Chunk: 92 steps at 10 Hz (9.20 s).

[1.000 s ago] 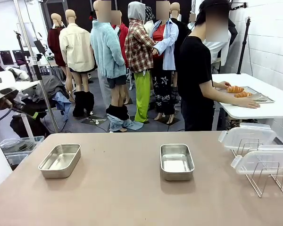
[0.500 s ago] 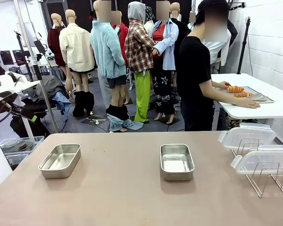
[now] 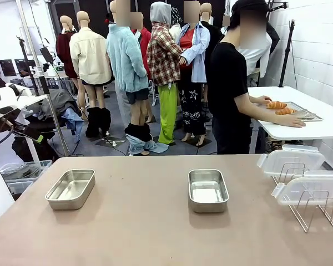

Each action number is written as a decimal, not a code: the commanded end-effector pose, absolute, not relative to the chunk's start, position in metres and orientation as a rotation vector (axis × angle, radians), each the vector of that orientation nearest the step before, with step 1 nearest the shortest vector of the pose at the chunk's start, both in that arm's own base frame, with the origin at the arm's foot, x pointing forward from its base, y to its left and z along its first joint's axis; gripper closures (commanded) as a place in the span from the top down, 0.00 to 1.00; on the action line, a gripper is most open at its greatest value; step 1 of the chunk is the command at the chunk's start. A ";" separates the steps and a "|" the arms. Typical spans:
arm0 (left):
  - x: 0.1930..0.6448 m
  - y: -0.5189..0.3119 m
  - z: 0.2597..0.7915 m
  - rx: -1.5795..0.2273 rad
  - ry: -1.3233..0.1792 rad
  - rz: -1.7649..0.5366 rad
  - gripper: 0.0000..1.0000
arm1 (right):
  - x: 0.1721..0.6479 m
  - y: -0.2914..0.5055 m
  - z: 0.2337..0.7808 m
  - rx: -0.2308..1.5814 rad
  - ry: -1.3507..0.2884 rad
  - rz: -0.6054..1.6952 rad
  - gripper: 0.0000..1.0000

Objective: Place the bread in airtight containers.
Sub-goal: Lift both Airtight Container.

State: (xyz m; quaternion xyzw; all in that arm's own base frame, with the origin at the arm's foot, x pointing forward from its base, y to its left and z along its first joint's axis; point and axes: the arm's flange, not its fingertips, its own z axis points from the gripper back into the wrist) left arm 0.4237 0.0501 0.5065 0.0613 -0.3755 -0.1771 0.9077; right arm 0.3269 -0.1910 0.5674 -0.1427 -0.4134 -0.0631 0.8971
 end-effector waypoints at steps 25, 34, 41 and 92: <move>0.423 0.052 0.507 0.128 -0.779 -0.358 1.00 | 0.327 -0.192 0.564 -0.298 -0.847 -0.121 1.00; 0.423 0.052 0.507 0.128 -0.779 -0.358 1.00 | 0.327 -0.192 0.564 -0.298 -0.847 -0.121 1.00; 0.423 0.052 0.507 0.128 -0.779 -0.358 1.00 | 0.327 -0.192 0.564 -0.298 -0.847 -0.121 1.00; 0.568 0.010 0.338 -0.015 -0.013 -0.258 1.00 | 0.477 0.218 0.318 0.027 -0.133 0.079 1.00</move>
